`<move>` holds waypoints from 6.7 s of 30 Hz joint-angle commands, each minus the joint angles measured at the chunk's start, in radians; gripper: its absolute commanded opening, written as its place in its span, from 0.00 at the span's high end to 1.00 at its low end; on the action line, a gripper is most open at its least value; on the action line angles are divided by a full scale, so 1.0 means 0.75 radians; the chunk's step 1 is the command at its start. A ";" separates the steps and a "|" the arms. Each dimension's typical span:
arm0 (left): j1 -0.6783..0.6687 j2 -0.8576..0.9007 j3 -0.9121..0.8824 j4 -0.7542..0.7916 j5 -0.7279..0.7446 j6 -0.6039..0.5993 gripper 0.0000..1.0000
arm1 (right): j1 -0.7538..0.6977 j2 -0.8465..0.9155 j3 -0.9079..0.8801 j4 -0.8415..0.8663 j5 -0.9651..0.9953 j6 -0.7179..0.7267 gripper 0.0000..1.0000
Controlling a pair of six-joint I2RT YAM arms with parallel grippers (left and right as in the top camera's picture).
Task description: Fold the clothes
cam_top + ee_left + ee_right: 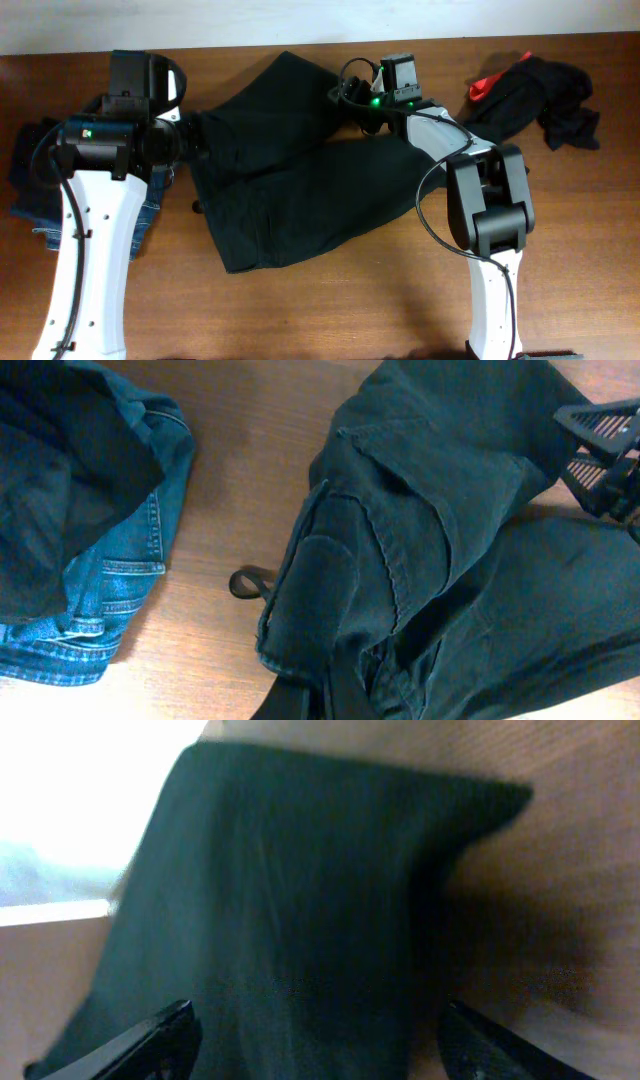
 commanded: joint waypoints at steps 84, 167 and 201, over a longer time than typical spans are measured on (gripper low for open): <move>0.010 0.290 0.009 0.144 0.006 0.078 0.97 | -0.224 -0.279 0.331 -0.801 0.500 -0.924 0.93; 0.031 0.264 -0.093 -0.091 0.156 0.134 0.50 | -0.299 -0.152 0.480 -1.671 0.432 -1.158 0.27; -0.099 0.274 -1.073 0.358 0.321 -0.233 0.99 | -0.296 -0.621 0.480 -1.734 0.269 -1.250 0.20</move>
